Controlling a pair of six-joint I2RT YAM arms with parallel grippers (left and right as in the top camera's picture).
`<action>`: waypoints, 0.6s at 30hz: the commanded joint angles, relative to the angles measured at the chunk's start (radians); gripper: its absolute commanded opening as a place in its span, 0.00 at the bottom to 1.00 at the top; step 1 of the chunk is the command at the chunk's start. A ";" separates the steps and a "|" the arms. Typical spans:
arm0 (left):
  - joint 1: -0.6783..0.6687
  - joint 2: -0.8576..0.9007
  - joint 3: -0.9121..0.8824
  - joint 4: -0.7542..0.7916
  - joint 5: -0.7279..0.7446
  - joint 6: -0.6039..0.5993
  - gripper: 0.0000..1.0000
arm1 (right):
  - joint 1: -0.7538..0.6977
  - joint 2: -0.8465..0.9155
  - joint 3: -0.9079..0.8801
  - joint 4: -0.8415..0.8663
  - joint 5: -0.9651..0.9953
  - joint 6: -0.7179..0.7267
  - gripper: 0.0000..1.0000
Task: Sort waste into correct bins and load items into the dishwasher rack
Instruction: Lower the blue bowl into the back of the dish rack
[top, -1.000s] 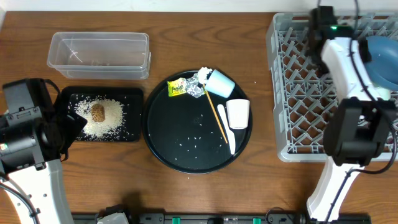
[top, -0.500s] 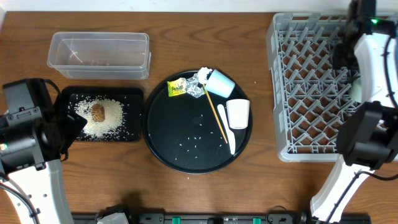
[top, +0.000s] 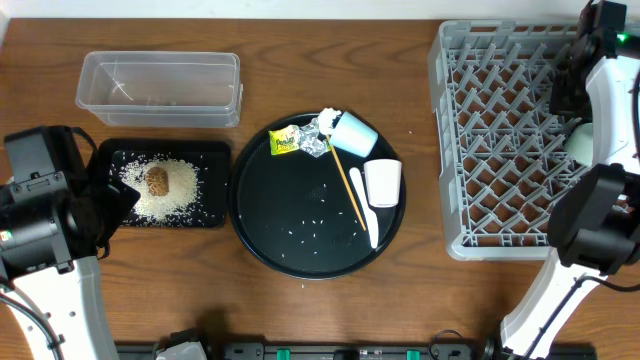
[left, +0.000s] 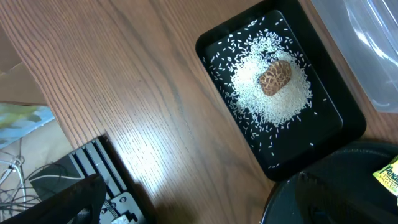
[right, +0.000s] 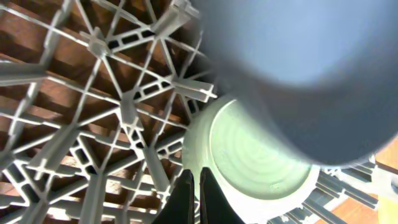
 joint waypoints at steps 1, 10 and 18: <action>0.005 0.000 0.005 -0.003 -0.020 -0.005 0.98 | -0.008 0.003 0.023 0.002 -0.043 0.037 0.01; 0.005 0.000 0.005 -0.003 -0.020 -0.004 0.98 | -0.010 -0.011 0.168 -0.061 -0.151 0.073 0.23; 0.005 0.000 0.005 -0.003 -0.020 -0.004 0.98 | -0.033 -0.001 0.210 -0.014 0.004 0.006 0.59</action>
